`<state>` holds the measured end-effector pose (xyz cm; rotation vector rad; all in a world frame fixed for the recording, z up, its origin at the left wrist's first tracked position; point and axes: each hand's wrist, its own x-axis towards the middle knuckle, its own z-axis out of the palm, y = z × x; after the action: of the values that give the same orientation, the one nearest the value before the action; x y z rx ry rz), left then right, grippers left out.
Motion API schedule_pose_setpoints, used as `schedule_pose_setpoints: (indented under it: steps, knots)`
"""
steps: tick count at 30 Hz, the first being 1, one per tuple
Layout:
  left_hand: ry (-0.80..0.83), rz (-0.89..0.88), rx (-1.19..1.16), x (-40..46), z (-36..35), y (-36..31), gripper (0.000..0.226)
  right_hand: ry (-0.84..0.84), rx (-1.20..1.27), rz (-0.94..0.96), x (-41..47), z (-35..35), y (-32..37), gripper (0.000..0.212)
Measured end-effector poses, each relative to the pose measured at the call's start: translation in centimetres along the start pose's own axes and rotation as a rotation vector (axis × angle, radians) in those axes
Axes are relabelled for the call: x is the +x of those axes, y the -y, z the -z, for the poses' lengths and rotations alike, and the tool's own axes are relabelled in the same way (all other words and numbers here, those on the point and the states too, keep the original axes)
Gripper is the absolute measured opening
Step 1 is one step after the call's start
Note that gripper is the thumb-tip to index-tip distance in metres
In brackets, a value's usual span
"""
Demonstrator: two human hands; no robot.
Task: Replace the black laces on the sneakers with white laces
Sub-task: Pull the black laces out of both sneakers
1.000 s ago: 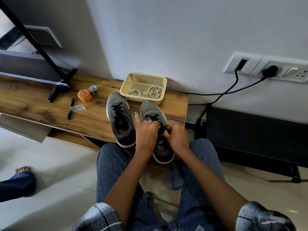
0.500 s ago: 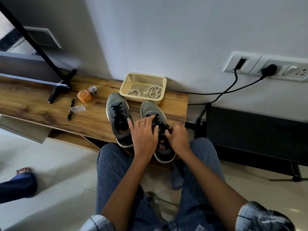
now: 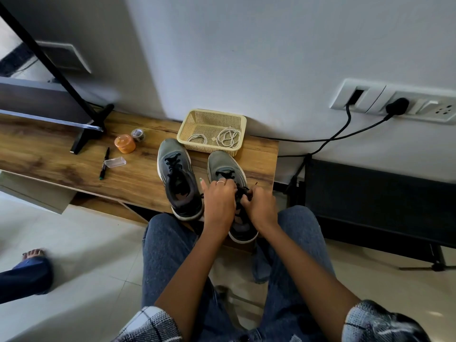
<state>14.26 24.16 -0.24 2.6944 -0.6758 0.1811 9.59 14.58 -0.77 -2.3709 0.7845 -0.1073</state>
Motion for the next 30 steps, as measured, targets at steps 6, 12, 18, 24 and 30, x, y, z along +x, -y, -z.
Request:
schedule_pose_setpoints:
  steps: [6,12,18,24,30]
  knots:
    - [-0.16,0.151,-0.381,-1.7,1.2,1.2,0.01,-0.017,0.003,-0.046,0.5,-0.3,-0.3,0.02]
    - [-0.224,0.23,-0.32,-2.8,1.1,1.6,0.006,-0.016,0.019,-0.061,0.4,-0.5,-0.4,0.019]
    - [-0.084,0.018,0.012,-1.8,0.7,0.4,0.036,0.004,0.024,-0.036,0.4,-0.5,-0.3,0.019]
    - [0.014,-0.037,0.154,-0.3,0.3,-0.4,0.012,0.004,-0.005,-0.018,0.5,-0.6,-0.3,0.019]
    - [0.067,-0.019,0.182,-0.1,0.3,-0.5,0.012,-0.009,0.025,-0.005,0.3,-0.8,-0.3,0.017]
